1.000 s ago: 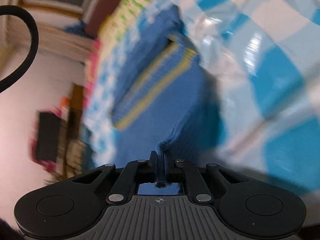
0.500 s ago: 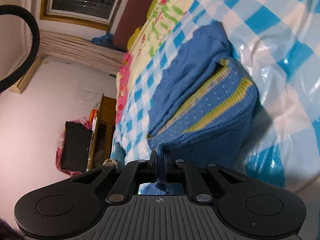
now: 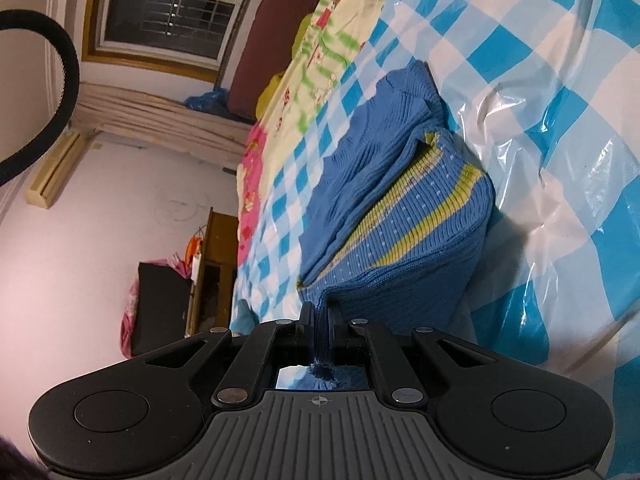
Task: Fold small clothes
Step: 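Lift the hem with both grippers and fold it onto the collar, then open both grippers to release the folded hem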
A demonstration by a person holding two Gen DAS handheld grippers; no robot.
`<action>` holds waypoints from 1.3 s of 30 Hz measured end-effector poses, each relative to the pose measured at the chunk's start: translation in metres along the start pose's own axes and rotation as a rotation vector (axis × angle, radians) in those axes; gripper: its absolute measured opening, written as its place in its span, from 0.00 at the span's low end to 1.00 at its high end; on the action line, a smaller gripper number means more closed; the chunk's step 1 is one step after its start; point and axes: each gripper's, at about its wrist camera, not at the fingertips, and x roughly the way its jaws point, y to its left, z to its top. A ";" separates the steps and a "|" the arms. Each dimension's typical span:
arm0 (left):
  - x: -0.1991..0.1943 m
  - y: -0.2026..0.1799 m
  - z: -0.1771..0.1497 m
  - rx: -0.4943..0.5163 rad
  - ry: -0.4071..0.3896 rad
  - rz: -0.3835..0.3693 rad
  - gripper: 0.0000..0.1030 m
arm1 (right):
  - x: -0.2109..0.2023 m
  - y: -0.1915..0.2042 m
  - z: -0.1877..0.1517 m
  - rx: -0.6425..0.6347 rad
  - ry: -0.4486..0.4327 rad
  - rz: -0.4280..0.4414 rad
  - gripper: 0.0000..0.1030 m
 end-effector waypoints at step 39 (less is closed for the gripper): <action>0.107 0.037 0.193 -0.078 -0.284 0.028 0.53 | 0.136 -0.019 0.151 -0.248 -0.203 -0.388 0.18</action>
